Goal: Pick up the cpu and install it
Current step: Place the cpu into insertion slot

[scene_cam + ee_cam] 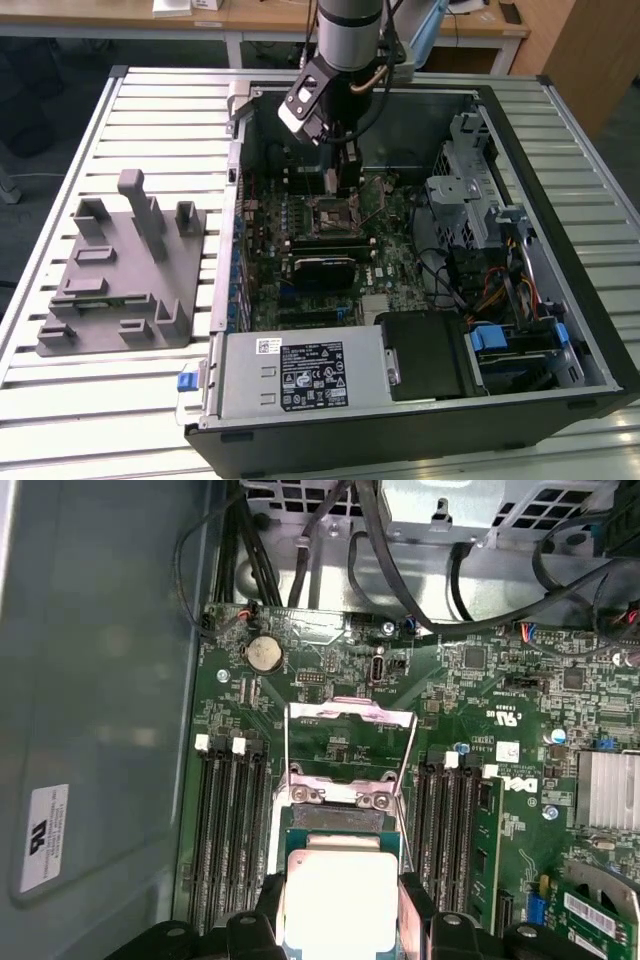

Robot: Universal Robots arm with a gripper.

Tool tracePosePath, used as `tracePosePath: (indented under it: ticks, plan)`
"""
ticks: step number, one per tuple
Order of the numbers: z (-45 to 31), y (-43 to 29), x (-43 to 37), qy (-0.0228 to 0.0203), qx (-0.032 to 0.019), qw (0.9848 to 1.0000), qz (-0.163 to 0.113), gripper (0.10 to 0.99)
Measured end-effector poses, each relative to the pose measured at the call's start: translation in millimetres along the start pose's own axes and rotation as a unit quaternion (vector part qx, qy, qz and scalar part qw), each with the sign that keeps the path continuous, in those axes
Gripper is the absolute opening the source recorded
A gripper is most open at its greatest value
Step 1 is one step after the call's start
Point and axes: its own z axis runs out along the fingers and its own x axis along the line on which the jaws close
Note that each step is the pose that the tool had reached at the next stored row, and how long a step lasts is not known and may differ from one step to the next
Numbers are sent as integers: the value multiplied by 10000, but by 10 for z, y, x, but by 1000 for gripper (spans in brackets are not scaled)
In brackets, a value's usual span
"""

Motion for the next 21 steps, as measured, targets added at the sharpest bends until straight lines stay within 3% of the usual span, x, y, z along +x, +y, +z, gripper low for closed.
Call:
tracePosePath:
  ticks: [21]
  plan:
    - [251,-35,-5,-6,-3,9999,115,533]
